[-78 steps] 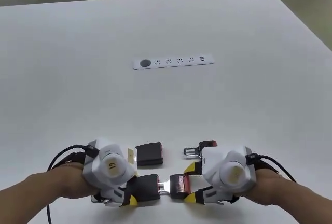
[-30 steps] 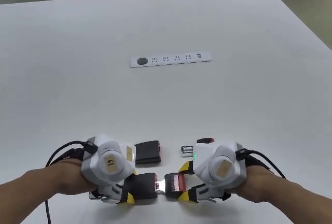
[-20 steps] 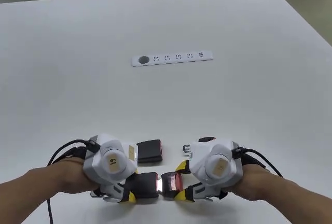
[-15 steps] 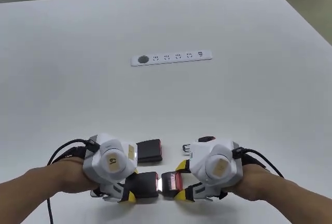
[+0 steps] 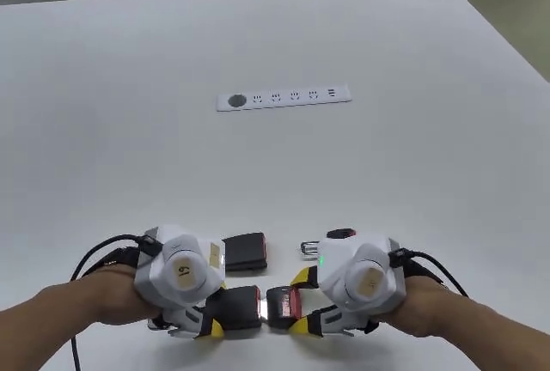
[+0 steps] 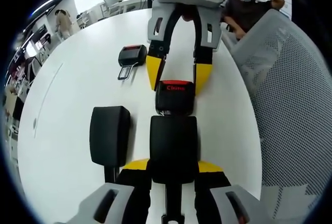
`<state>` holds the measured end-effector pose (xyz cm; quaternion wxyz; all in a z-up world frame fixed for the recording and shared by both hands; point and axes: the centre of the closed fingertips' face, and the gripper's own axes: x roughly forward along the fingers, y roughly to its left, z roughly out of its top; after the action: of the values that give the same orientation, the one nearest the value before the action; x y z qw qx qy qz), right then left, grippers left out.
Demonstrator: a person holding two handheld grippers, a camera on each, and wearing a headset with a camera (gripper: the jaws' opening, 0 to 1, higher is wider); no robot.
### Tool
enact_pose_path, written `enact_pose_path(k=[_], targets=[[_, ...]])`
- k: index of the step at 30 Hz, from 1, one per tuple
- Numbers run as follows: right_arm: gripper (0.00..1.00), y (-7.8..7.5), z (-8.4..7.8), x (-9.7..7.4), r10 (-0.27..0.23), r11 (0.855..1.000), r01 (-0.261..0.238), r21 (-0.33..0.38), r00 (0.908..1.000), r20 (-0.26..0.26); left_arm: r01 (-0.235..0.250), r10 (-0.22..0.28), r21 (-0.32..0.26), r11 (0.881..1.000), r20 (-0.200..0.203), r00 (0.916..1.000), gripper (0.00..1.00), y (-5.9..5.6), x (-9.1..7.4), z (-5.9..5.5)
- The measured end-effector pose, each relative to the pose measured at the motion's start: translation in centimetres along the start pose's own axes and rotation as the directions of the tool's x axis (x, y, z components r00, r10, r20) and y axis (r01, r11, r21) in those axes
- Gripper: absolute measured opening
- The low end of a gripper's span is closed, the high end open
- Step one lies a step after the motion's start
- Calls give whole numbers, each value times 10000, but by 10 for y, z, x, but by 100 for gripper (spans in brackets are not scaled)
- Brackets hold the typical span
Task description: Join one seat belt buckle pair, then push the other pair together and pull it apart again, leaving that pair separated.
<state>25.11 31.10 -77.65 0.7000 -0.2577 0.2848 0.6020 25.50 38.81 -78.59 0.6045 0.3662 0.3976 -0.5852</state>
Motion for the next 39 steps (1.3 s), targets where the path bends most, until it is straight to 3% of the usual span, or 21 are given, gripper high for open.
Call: enact_pose_path(k=[4,7,12,23,32,37,39], targets=[[28,-2,0,-1,68,10000,-68,-7,9999,101,53,-53,125,9999,-32,10000,32,0,-2,2],[28,0,-1,1,33,9999,-34,-108,10000,-41,99,-93,209,9997,-284,9996,32,-2,-3,5],[29,-2,-2,0,122,9999,-122,-99,9999,13,123,-121,130,9998,-163,9998,33,-5,-5,6],[31,-1,0,-3,102,9999,-102,-97,9999,-60,-9,13,147,9999,-294,9996,36,-3,-7,0],[38,-4,2,-17,-21,9996,13,-267,9996,-295,-298,296,-429,9986,-55,9995,40,1,-26,-5],[40,-10,8,-27,-152,9994,143,-326,9995,-286,-515,520,-683,9963,65,9986,41,11,-34,-15],[41,-15,6,-29,-199,9990,187,-394,9994,-297,-609,618,-791,9950,97,9980,42,13,-39,-14]])
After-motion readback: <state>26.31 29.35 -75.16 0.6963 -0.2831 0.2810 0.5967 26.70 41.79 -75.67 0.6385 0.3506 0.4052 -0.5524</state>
